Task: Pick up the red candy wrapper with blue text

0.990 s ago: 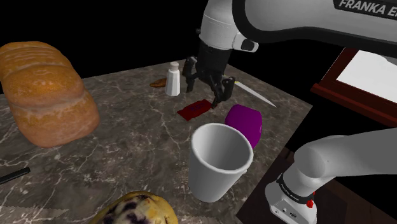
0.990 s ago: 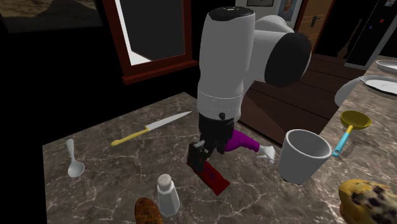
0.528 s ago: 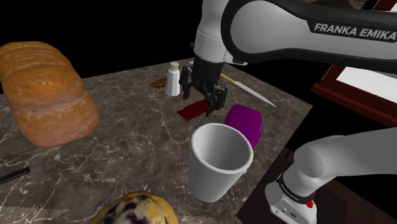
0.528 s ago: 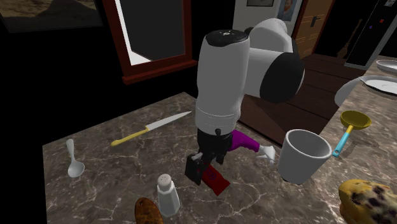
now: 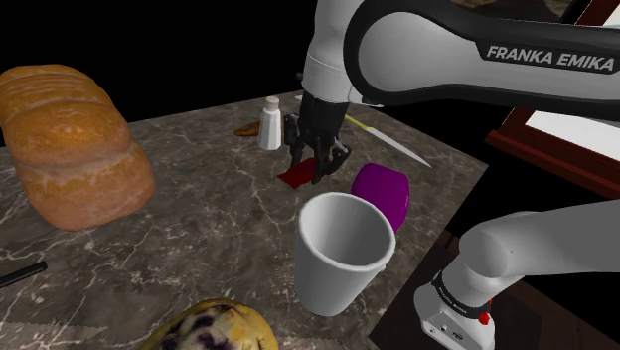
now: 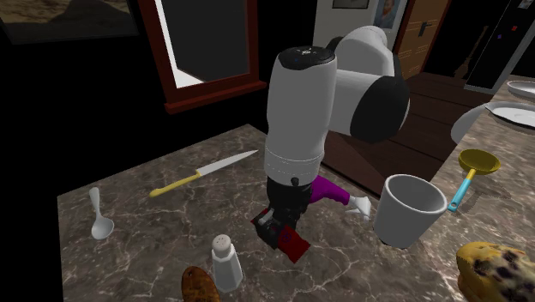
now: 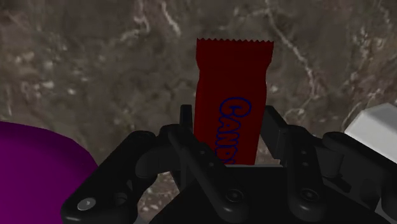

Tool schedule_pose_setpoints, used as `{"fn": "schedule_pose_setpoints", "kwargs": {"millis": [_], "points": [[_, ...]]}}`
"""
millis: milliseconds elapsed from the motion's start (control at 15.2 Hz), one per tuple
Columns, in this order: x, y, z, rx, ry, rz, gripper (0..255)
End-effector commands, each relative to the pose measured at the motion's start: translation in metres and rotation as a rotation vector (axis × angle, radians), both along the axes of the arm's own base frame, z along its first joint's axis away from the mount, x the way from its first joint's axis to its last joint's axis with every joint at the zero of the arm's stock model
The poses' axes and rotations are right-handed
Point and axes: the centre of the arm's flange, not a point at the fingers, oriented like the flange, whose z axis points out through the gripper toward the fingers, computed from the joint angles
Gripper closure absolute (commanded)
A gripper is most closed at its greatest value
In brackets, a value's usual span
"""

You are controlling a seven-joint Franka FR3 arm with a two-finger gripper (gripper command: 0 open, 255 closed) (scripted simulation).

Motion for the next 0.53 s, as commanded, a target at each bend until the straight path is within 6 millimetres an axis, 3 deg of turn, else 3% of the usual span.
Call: {"fn": "schedule_pose_setpoints", "kwargs": {"millis": [0, 198, 462], "points": [[0.000, 0.000, 0.000, 0.000, 0.000, 0.000, 255], [0.001, 0.000, 0.000, 0.000, 0.000, 0.000, 255], [0.001, 0.000, 0.021, 0.000, 0.000, 0.000, 255]]}}
